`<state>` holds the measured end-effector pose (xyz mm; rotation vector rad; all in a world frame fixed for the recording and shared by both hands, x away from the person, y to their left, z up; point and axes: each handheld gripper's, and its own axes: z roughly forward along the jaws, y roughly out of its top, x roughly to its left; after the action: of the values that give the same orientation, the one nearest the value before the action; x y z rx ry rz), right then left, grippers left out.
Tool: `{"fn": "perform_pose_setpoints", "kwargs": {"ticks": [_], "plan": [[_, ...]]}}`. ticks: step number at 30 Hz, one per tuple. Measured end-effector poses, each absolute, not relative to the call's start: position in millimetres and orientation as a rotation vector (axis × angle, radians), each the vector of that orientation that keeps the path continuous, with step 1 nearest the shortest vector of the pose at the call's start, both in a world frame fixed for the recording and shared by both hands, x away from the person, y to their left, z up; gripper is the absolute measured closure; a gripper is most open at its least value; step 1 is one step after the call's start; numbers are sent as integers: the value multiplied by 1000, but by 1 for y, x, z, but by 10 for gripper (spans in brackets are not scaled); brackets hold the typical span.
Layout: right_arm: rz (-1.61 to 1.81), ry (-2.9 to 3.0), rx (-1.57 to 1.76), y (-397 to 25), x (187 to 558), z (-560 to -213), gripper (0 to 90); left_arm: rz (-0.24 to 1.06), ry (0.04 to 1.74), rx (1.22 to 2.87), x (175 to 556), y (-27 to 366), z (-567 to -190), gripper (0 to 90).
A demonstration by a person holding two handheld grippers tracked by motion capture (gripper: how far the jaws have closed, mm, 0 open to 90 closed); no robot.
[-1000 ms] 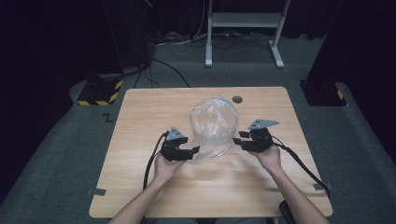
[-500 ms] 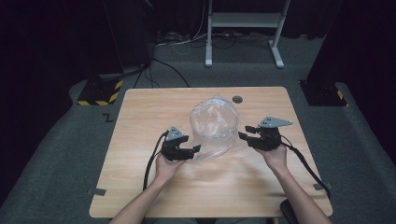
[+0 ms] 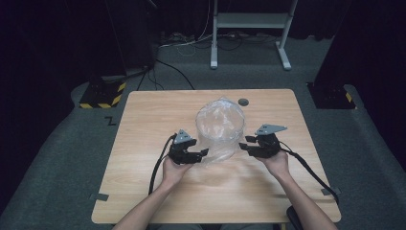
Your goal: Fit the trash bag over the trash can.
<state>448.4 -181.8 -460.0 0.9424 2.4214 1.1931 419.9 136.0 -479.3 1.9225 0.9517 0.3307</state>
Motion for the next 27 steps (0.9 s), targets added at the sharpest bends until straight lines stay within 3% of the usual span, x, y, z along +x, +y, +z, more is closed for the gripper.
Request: {"fn": "perform_pose_setpoints", "kwargs": {"ticks": [20,27], "plan": [[1333,2254,1026,-212,449,-424,593,379,953,1827,416,150,-461,410],[1266,2269,1077,-217,450,-430,588,385,949,1836,417,146,-462,419]]}}
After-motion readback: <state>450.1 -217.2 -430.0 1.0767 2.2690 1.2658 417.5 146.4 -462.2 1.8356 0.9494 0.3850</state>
